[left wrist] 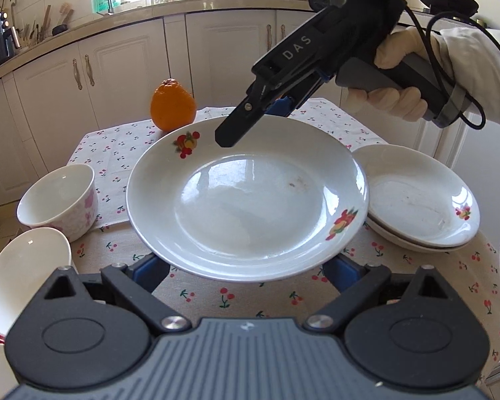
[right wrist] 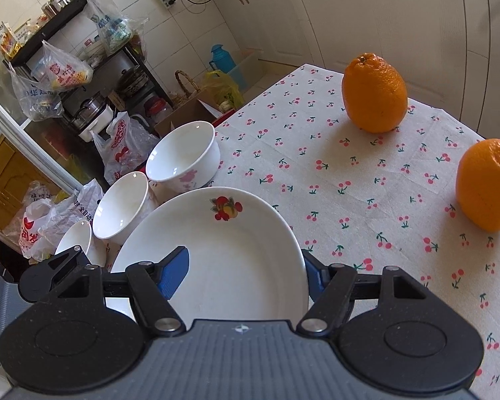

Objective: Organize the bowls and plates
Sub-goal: 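Lift the fruit-decal plate with the right gripper and carry it to the plate stack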

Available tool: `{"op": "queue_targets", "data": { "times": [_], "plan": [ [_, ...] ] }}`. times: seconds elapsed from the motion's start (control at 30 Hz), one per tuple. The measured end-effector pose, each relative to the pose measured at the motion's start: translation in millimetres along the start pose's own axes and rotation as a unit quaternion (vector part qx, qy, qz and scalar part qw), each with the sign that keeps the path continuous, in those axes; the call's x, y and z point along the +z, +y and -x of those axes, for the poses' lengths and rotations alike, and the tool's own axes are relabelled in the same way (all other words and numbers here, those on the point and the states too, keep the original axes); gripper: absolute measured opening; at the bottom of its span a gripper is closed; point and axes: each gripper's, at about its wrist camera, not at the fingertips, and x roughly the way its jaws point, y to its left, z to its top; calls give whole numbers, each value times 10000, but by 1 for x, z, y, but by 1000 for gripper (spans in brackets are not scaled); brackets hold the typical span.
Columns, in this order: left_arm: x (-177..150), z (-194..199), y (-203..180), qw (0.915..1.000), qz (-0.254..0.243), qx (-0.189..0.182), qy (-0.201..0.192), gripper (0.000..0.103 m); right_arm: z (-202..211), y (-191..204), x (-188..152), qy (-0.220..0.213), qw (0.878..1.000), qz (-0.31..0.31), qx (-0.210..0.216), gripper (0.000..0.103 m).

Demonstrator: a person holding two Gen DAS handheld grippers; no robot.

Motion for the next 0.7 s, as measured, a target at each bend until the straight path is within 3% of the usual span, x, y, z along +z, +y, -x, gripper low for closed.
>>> {"op": "queue_targets", "data": {
  "times": [0.7],
  "plan": [
    [6, 14, -48, 9962, -599, -622, -99, 97, 66, -3, -74, -448, 9964, -499, -525, 76]
  ]
}}
